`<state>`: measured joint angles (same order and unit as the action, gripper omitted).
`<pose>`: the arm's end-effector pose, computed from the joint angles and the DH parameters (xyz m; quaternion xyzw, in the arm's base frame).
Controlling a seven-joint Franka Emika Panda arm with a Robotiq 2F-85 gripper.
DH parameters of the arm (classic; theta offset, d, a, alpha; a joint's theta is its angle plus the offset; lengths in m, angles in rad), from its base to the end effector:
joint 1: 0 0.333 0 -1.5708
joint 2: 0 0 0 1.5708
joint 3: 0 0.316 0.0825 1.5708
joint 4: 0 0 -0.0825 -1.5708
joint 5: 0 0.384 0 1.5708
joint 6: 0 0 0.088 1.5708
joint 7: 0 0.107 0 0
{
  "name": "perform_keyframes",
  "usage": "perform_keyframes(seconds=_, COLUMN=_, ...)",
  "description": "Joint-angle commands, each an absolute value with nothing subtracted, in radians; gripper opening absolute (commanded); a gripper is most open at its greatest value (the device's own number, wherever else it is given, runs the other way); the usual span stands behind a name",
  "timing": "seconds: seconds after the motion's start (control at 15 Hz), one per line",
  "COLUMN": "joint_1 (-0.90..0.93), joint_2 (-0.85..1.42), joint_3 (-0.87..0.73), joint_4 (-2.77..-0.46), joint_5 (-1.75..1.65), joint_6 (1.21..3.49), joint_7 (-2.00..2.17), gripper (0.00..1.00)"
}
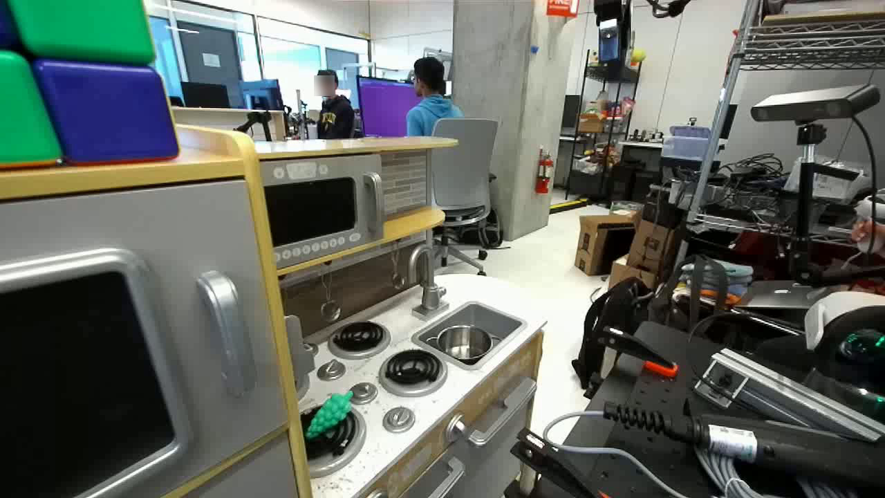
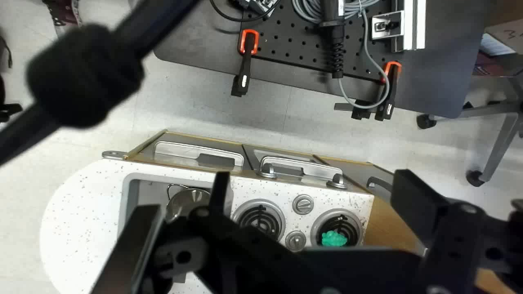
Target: Put the green object on the stove into the pot that is in the sink
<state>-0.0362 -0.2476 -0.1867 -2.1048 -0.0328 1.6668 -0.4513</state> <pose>0.4479 -0.1103 0.5063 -0.9878 -0.1215 0.0895 0.0380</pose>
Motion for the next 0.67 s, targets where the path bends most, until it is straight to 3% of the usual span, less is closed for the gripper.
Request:
perform_keyframes(seconds=0.0, joint_1=-0.048, joint_2=-0.246, joint_3=-0.176, joint_4=-2.102, joint_5=-0.03, joint_6=1.665, joint_7=-0.454, gripper=1.0)
perform_keyframes(seconds=0.6, joint_1=-0.035, joint_2=-0.281, joint_3=-0.163, joint_4=-2.129, joint_5=-0.159, joint_6=1.599, joint_7=-0.663, gripper=1.0)
